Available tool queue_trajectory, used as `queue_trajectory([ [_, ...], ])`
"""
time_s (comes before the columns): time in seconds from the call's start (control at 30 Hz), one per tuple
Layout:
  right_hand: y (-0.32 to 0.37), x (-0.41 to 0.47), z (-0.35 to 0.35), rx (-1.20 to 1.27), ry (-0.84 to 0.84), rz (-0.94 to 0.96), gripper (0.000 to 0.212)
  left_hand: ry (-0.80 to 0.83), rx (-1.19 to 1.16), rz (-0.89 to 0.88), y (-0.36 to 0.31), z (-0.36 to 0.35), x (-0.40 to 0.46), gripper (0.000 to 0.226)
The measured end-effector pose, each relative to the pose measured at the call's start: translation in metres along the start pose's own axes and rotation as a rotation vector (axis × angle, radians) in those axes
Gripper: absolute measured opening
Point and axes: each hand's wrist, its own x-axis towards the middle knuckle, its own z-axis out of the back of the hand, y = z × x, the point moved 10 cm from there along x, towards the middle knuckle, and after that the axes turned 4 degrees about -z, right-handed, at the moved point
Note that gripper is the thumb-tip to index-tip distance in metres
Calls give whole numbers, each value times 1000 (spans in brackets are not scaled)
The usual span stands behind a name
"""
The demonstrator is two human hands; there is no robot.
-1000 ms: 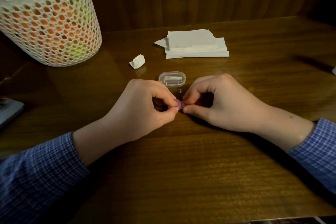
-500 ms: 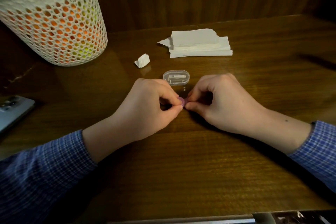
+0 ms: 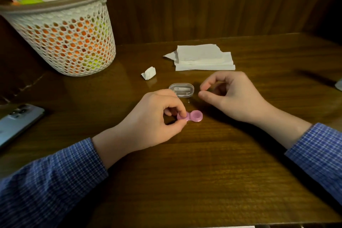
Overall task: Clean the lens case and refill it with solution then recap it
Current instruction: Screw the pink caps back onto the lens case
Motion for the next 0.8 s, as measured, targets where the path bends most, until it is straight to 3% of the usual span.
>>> queue_trajectory([
  [0.1,-1,20,-6,-4,61,-25,19,-15,-53,14,6,4,0,15],
  [0.23,7,31,-29,-94,203,18,26,-270,-1,135,35,40,4,32],
  [0.33,12,31,-36,-140,209,86,27,-153,79,270,63,32,12,65],
  [0.4,15,29,-38,-157,208,123,24,-59,48,286,69,20,17,73],
  [0.5,20,26,-37,-187,198,183,22,-43,-7,245,65,14,21,67],
  [0.8,45,15,-27,-174,108,330,31,-221,-200,199,55,25,17,52],
])
